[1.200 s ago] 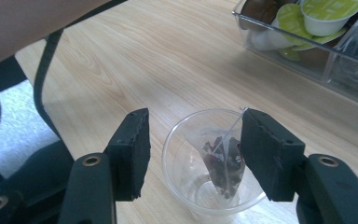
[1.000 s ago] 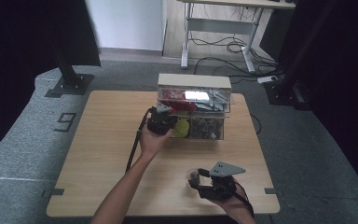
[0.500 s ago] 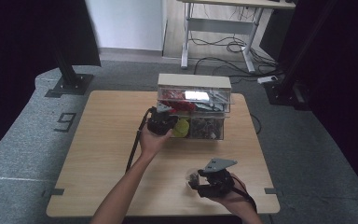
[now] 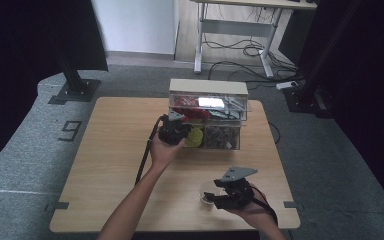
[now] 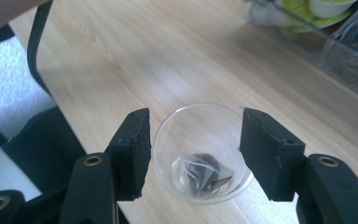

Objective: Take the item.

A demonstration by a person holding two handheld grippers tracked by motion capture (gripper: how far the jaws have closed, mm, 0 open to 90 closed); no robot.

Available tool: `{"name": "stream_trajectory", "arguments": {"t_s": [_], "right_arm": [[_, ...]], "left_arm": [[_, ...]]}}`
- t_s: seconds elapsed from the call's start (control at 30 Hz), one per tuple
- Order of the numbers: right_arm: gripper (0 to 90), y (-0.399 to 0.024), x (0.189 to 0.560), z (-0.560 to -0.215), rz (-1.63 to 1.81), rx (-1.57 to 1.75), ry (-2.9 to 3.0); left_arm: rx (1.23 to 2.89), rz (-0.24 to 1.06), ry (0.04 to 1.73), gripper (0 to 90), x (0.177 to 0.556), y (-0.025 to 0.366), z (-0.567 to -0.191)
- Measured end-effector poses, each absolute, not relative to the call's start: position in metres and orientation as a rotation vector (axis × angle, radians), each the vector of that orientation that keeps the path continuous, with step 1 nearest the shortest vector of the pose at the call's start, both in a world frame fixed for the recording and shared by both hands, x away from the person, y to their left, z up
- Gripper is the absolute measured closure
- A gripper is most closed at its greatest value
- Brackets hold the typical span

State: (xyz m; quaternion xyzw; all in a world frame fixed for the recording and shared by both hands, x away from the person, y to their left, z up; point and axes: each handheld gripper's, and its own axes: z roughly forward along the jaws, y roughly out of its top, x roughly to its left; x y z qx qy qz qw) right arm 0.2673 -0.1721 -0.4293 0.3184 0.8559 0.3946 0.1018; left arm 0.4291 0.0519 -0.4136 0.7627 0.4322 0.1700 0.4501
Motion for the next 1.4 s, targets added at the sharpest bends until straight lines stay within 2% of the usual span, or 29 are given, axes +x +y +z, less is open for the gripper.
{"name": "stream_trajectory", "arguments": {"t_s": [0.7,1.4], "right_arm": [[44.7,-0.205,0.253,-0.432,1.599,0.957,2.173],[44.3,-0.22,0.248,-0.447,1.676,1.004,2.028]], "left_arm": [[1.889,0.423,1.069,86.8,0.428,0.053,-0.414],[1.889,0.389,1.076,86.4,0.421,0.057,-0.428]]}}
